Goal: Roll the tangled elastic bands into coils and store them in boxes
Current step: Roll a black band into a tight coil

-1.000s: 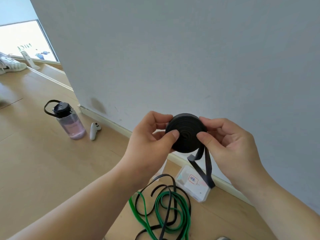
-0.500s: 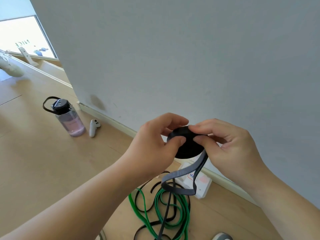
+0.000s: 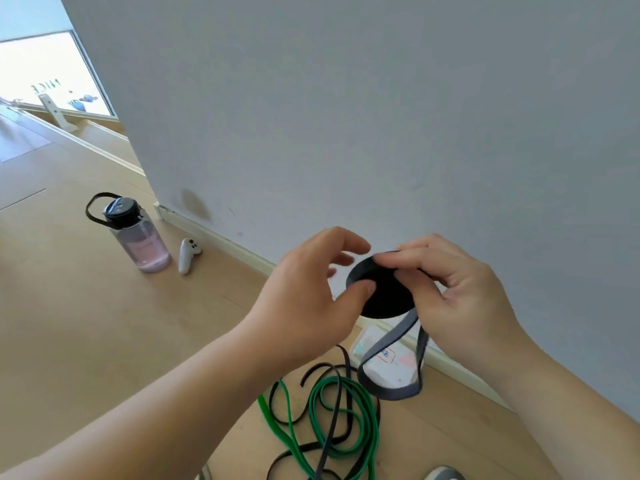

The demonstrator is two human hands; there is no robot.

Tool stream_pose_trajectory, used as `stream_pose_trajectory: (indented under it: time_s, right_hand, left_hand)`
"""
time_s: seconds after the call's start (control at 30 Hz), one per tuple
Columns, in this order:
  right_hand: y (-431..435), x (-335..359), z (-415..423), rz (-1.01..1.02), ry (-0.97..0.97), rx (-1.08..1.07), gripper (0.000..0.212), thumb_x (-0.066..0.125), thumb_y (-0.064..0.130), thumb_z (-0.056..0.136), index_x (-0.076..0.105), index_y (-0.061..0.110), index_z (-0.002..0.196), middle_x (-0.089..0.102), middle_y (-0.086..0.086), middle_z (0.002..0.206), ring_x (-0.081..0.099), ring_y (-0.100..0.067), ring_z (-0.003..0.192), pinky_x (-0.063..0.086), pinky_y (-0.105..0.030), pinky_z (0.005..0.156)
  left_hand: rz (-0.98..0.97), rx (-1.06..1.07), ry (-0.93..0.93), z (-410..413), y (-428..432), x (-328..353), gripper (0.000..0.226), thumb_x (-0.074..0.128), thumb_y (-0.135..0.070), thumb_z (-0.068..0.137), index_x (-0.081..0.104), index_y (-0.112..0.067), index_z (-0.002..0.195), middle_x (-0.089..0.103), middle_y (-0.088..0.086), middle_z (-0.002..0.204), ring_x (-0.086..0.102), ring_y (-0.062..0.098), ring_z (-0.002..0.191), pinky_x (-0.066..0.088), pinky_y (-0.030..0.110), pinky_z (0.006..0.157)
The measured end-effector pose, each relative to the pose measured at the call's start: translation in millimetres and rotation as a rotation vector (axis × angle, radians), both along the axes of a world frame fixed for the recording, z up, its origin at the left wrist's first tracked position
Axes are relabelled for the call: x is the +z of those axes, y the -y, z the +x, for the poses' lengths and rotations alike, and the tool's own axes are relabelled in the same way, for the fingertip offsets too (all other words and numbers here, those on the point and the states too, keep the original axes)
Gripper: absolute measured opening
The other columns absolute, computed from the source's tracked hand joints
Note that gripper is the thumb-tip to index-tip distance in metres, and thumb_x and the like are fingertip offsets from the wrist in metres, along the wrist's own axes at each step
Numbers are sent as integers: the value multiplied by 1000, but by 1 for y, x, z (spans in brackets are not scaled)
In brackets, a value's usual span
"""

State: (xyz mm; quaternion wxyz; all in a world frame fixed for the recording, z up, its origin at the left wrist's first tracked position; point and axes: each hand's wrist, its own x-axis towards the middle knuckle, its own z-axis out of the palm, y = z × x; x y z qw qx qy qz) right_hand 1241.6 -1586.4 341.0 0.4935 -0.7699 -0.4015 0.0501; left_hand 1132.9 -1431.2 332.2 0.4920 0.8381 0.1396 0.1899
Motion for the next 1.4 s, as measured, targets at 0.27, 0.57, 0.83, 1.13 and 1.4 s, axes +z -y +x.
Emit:
stream_pose_trajectory:
  time_s: [0.27, 0.57, 0.83, 1.13, 1.4]
  right_hand:
    - [1, 2, 2, 78, -231, -110, 31, 85, 7, 79, 72, 29, 95, 79, 8, 91, 77, -11, 87, 62, -24, 79]
    - [0, 3, 4, 158, -223, -118, 36, 74, 3, 90, 76, 37, 103, 80, 14, 99, 75, -8, 94, 57, -18, 88]
    - [-1, -2, -3, -11, -149, 38, 36, 69, -7, 91, 82, 25, 101, 75, 9, 98, 72, -20, 103, 63, -43, 80]
    - [0, 6, 4, 120, -306, -39, 39, 80, 4, 83, 80, 37, 104, 81, 7, 96, 76, -12, 90, 60, -20, 81]
    - [1, 5, 0, 40, -221, -63, 35, 78, -6, 84, 84, 27, 91, 76, 6, 90, 75, -16, 88, 63, -31, 79]
  left_hand:
    - [-73, -3, -66, 3, -2, 3, 41, 70, -10, 91, 64, -43, 114, 70, -18, 99, 63, -7, 96, 54, 10, 77]
    - [-556, 90, 36, 5, -6, 4, 37, 68, 0, 94, 65, -29, 117, 74, -5, 102, 74, 14, 96, 62, 38, 88]
    - [48, -19, -35, 0, 0, 1, 45, 70, -14, 91, 62, -40, 126, 69, -22, 107, 64, -3, 101, 59, 28, 89]
    - [-559, 72, 99, 2, -8, 7, 31, 75, -1, 90, 73, -25, 110, 76, 2, 102, 75, 22, 92, 64, 33, 81]
    - [85, -14, 14, 2, -3, -5, 46, 72, -12, 89, 62, -35, 128, 68, -21, 115, 64, -2, 108, 56, 24, 94]
